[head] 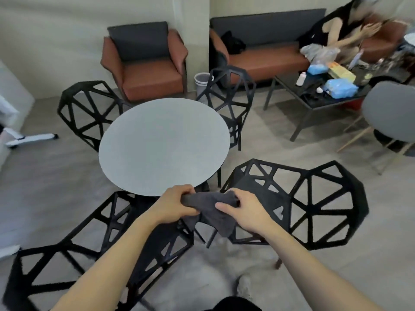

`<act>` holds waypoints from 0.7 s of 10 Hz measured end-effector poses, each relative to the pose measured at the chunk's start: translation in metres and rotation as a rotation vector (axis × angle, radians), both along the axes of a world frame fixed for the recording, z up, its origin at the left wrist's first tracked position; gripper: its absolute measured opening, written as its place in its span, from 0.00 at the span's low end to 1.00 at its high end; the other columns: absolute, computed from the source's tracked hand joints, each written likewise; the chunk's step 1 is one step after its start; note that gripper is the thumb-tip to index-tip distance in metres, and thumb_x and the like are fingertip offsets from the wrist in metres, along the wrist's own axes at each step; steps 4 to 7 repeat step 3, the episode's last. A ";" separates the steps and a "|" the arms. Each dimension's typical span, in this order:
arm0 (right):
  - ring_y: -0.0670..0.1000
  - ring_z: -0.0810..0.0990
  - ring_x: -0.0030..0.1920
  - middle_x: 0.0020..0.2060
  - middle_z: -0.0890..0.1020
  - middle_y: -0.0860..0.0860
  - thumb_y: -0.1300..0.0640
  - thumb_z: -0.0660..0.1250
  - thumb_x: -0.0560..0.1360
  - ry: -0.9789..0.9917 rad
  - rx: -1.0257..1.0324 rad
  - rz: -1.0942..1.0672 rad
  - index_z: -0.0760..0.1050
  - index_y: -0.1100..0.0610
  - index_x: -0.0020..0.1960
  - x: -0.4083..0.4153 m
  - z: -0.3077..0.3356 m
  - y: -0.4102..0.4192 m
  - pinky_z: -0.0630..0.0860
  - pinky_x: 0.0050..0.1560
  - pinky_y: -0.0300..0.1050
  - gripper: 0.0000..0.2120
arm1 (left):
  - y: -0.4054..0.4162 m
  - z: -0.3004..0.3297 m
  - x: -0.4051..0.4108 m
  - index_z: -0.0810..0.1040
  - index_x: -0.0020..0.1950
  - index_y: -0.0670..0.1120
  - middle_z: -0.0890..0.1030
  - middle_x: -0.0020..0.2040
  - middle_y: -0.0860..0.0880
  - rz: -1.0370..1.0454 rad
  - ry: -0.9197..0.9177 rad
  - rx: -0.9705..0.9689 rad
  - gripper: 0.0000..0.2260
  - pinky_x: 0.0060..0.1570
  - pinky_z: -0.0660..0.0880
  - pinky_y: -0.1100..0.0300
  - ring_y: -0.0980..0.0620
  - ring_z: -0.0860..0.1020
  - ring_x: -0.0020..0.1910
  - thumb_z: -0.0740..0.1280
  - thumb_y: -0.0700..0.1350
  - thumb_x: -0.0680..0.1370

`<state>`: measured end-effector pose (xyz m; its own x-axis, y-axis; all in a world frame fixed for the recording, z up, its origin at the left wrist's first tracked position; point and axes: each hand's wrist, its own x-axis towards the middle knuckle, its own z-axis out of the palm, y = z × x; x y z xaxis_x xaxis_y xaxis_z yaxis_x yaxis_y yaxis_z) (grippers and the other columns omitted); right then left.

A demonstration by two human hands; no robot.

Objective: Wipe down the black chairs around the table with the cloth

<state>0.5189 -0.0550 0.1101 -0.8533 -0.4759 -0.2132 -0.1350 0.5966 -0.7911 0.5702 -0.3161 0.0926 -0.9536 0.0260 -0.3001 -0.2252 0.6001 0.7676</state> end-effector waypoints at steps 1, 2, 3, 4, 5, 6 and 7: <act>0.44 0.84 0.44 0.42 0.86 0.46 0.42 0.77 0.76 -0.029 -0.071 0.086 0.81 0.48 0.49 -0.067 0.015 -0.016 0.80 0.46 0.44 0.12 | -0.025 0.030 -0.056 0.81 0.47 0.56 0.85 0.43 0.55 0.001 -0.041 -0.050 0.15 0.43 0.80 0.57 0.57 0.83 0.42 0.84 0.49 0.67; 0.50 0.84 0.52 0.52 0.85 0.47 0.40 0.78 0.74 -0.040 -0.045 0.101 0.78 0.52 0.63 -0.148 0.028 -0.058 0.81 0.53 0.51 0.24 | -0.065 0.062 -0.115 0.78 0.66 0.57 0.83 0.56 0.55 0.248 0.077 -0.195 0.30 0.49 0.79 0.58 0.53 0.82 0.52 0.86 0.50 0.68; 0.58 0.78 0.66 0.66 0.79 0.57 0.42 0.78 0.75 0.030 0.360 0.305 0.64 0.60 0.78 -0.211 0.031 -0.084 0.76 0.63 0.52 0.42 | -0.104 0.056 -0.135 0.72 0.76 0.52 0.80 0.64 0.50 0.459 0.007 -0.515 0.35 0.55 0.78 0.52 0.46 0.80 0.59 0.83 0.49 0.72; 0.58 0.78 0.66 0.66 0.79 0.57 0.42 0.78 0.75 0.030 0.360 0.305 0.64 0.60 0.78 -0.211 0.031 -0.084 0.76 0.63 0.52 0.42 | -0.104 0.056 -0.135 0.72 0.76 0.52 0.80 0.64 0.50 0.459 0.007 -0.515 0.35 0.55 0.78 0.52 0.46 0.80 0.59 0.83 0.49 0.72; 0.58 0.78 0.66 0.66 0.79 0.57 0.42 0.78 0.75 0.030 0.360 0.305 0.64 0.60 0.78 -0.211 0.031 -0.084 0.76 0.63 0.52 0.42 | -0.104 0.056 -0.135 0.72 0.76 0.52 0.80 0.64 0.50 0.459 0.007 -0.515 0.35 0.55 0.78 0.52 0.46 0.80 0.59 0.83 0.49 0.72; 0.58 0.78 0.66 0.66 0.79 0.57 0.42 0.78 0.75 0.030 0.360 0.305 0.64 0.60 0.78 -0.211 0.031 -0.084 0.76 0.63 0.52 0.42 | -0.104 0.056 -0.135 0.72 0.76 0.52 0.80 0.64 0.50 0.459 0.007 -0.515 0.35 0.55 0.78 0.52 0.46 0.80 0.59 0.83 0.49 0.72; 0.58 0.78 0.66 0.66 0.79 0.57 0.42 0.78 0.75 0.030 0.360 0.305 0.64 0.60 0.78 -0.211 0.031 -0.084 0.76 0.63 0.52 0.42 | -0.104 0.056 -0.135 0.72 0.76 0.52 0.80 0.64 0.50 0.459 0.007 -0.515 0.35 0.55 0.78 0.52 0.46 0.80 0.59 0.83 0.49 0.72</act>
